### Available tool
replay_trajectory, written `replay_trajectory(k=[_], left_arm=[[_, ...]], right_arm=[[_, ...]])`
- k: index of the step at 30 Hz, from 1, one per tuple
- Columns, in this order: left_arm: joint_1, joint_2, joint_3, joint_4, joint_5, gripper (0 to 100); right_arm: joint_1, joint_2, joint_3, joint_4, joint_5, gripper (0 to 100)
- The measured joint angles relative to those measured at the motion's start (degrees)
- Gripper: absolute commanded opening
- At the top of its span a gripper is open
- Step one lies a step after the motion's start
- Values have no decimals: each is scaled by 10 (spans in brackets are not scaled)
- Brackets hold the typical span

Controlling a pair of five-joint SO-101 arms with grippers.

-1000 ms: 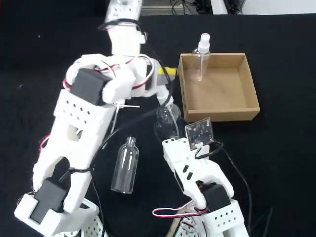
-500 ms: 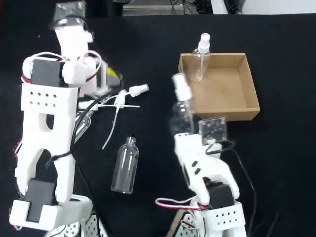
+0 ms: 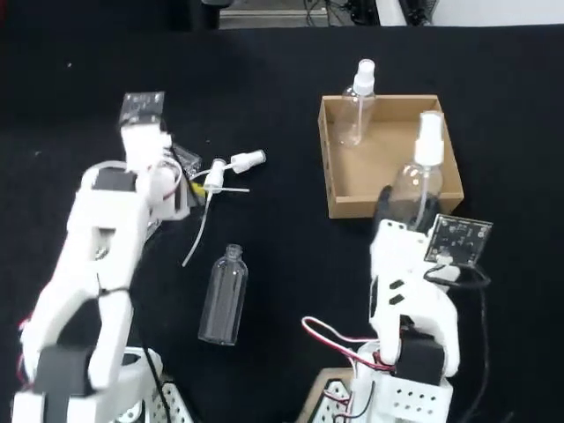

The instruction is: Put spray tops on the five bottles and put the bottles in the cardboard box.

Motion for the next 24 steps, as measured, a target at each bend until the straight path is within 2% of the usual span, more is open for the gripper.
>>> replay_trajectory(k=[7, 10, 13, 16, 24], left_arm=[[-16, -102, 198, -181, 90, 284], [-18, -132, 241, -234, 120, 284], [-18, -142, 272, -263, 131, 284], [-13, -147, 294, -287, 132, 284], [-10, -148, 335, -356, 135, 284]], right_arm=[[19, 8, -72, -5, 18, 12], [24, 80, -129, -6, 20, 14], [58, 182, -178, -31, 38, 14], [111, 287, -192, -106, 70, 12], [290, 578, -192, -415, 98, 12]])
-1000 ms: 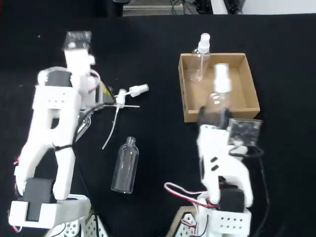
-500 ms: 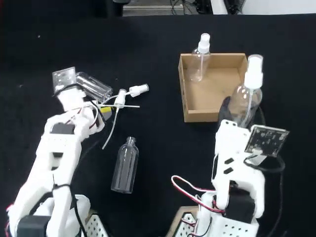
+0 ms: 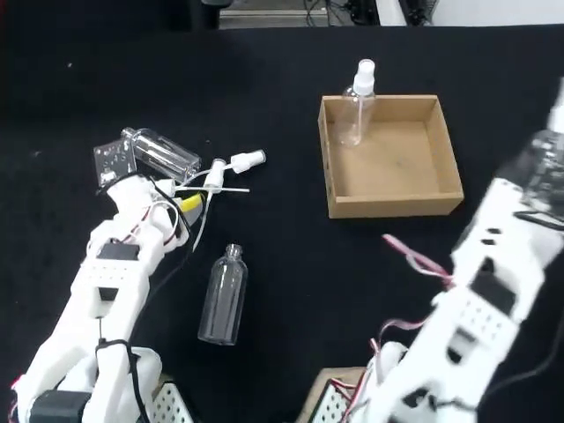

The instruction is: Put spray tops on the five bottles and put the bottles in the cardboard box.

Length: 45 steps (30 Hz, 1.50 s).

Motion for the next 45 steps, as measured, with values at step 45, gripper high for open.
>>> replay_trajectory(k=[45], left_arm=[[4, 0, 29, -64, 2, 285]], right_arm=[[67, 864, -236, -694, 0, 16]])
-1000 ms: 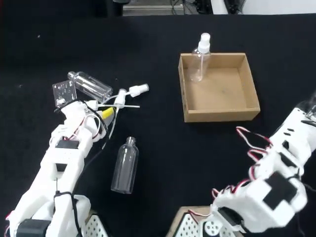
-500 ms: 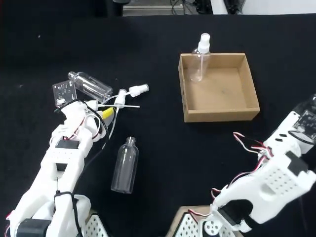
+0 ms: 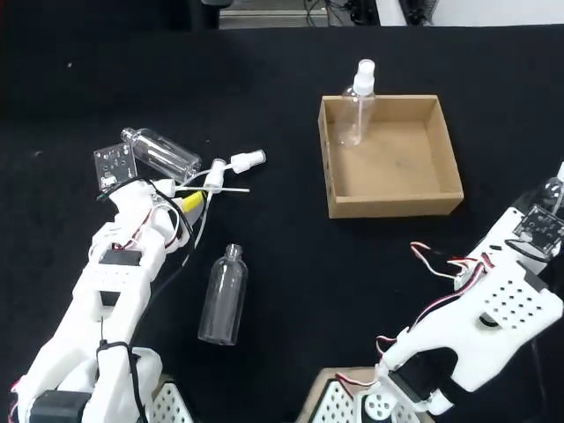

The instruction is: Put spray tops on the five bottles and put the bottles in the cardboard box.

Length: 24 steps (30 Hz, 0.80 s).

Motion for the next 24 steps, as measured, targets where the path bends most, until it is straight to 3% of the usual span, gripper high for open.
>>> replay_trajectory(k=[18, 24], left_arm=[[0, 0, 0, 0, 0, 285], [0, 0, 0, 0, 0, 285]], right_arm=[[4, 33, -25, -11, -1, 16], [5, 37, -33, -66, 0, 16]])
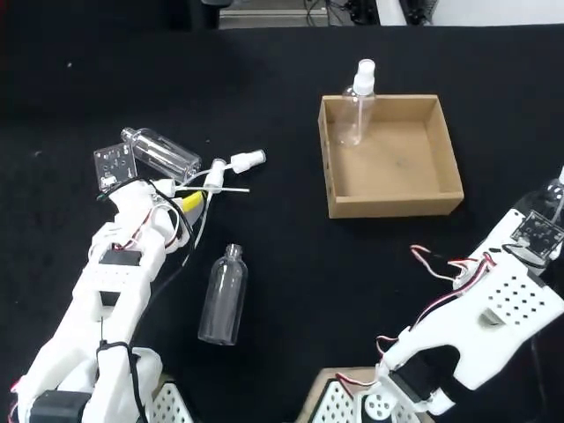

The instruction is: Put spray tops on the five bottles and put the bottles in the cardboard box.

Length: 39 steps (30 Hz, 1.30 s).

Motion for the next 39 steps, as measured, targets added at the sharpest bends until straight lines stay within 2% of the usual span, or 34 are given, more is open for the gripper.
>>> replay_trajectory(k=[17, 23, 28, 34, 39], left_arm=[[0, 0, 0, 0, 0, 285], [0, 0, 0, 0, 0, 285], [0, 0, 0, 0, 0, 285], [0, 0, 0, 0, 0, 285], [0, 0, 0, 0, 0, 285]], right_arm=[[1, 101, -140, 20, 0, 21], [-2, 105, -143, 20, -1, 214], [1, 107, -137, 18, 0, 216], [0, 107, -94, -58, 0, 223], [0, 107, -81, -62, 0, 332]])
